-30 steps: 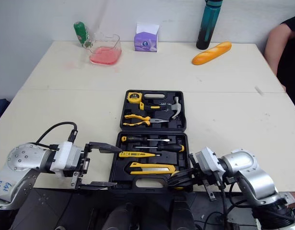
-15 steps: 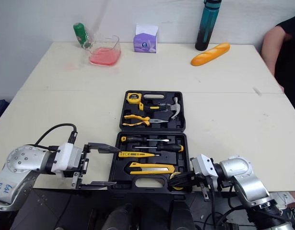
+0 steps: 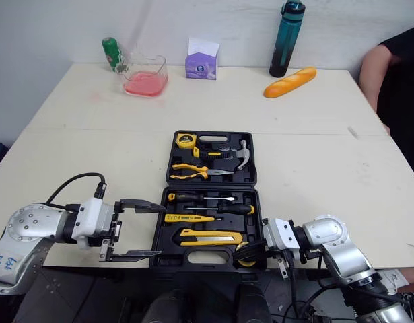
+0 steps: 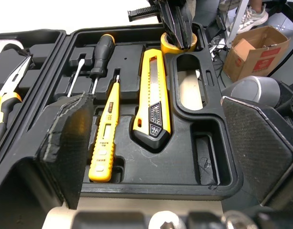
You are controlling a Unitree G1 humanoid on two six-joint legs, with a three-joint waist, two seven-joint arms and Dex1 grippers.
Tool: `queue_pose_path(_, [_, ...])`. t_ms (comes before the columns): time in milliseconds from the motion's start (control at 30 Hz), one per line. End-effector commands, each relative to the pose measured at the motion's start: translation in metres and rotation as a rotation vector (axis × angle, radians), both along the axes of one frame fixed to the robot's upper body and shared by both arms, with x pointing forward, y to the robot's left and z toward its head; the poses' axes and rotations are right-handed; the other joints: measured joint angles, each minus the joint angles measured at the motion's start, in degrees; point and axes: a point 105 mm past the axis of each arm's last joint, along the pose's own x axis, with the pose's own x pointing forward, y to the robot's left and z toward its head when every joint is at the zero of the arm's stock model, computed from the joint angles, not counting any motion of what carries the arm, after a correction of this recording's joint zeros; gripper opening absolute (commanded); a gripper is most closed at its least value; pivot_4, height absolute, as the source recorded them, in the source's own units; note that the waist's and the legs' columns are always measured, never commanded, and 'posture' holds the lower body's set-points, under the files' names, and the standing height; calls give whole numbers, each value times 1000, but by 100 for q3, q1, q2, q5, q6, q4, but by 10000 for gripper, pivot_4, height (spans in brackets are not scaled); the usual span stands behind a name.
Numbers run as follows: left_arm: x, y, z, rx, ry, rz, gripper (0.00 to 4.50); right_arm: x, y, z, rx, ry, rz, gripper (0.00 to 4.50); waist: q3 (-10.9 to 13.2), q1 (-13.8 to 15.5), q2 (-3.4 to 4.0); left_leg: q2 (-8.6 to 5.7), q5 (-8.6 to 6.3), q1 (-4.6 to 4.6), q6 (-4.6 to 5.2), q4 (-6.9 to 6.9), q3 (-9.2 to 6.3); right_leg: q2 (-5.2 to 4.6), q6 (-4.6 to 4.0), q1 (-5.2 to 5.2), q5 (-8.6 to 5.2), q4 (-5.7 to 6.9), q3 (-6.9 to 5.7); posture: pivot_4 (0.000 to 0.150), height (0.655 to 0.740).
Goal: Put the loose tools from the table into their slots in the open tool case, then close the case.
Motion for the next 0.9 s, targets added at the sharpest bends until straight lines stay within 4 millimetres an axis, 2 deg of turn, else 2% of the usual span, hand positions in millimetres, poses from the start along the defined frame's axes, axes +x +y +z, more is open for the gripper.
queue_pose_path(33, [0, 4, 9, 9, -35, 18, 45000, -3, -9, -2, 10, 102, -37, 232, 6, 7, 10, 0, 0, -2, 1, 0, -2, 0, 0, 0, 0, -2, -1, 1500, 7400])
queue_pose_path(167, [1, 5, 12, 1, -40, 38, 45000, 4, -10, 21, 42, 107, -90, 232, 27, 12, 44, -5, 9, -27, 24, -1, 0, -4, 0, -26, 0, -5, 0, 1500, 7400])
queue_pose_path(233, [4, 10, 14, 8, -56, 63, 45000, 11, -12, 40, 82, 85, -132, 232, 29, 16, 49, -10, 11, -46, 27, -1, 0, -6, 1, -44, 1, -3, -2, 1500, 7400])
queue_pose_path(367, [21, 29, 23, -7, -106, 200, 45000, 21, -20, 82, 169, 29, -221, 232, 40, 14, 66, -12, 12, -70, 28, -1, -1, -5, 3, -60, 2, -6, -9, 1500, 7400])
queue_pose_path(433, [27, 37, 27, -22, -126, 250, 45000, 24, -24, 90, 169, 7, -257, 232, 41, 17, 69, -10, 14, -83, 27, -1, -4, 2, 4, -70, 2, -6, -26, 1500, 7400])
queue_pose_path(500, [38, 48, 37, -66, -188, 332, 45000, 34, -39, 97, 138, -33, -340, 232, 42, 21, 70, -9, 14, -90, 27, -2, -5, 3, 4, -74, 2, -9, -43, 1500, 7400])
queue_pose_path(533, [47, 56, 44, -109, -228, 402, 45000, 44, -54, 100, 117, -52, -418, 232, 43, 27, 70, -12, 14, -91, 29, -1, -2, 4, 4, -74, 2, -9, -57, 1500, 7400])
queue_pose_path(633, [64, 71, 48, -140, -262, 522, 45000, 64, -85, 101, 61, -102, -561, 232, 43, 39, 71, -36, 24, -101, 55, 0, 0, 8, 26, -73, 14, -16, -66, 1500, 7400])
queue_pose_path(767, [84, 79, 39, -159, -207, 637, 45000, 76, -97, 90, 8, -69, -642, 232, 43, 18, 70, -44, 25, -101, 73, -1, 9, 6, 44, -64, 25, -17, -62, 1500, 7400])
queue_pose_path(833, [98, 79, 35, -214, -150, 710, 39515, 82, -97, 81, -12, -17, -689, 0, 43, 24, 71, -41, 25, -105, 73, -1, 9, 10, 44, -66, 25, -17, -64, 1500, 7400])
queue_pose_path(900, [103, 73, 28, -202, -105, 720, 31394, 88, -93, 79, 17, -12, -705, 0, 43, 23, 70, -40, 28, -109, 72, 0, 9, 12, 44, -67, 25, -15, -66, 1500, 7400])
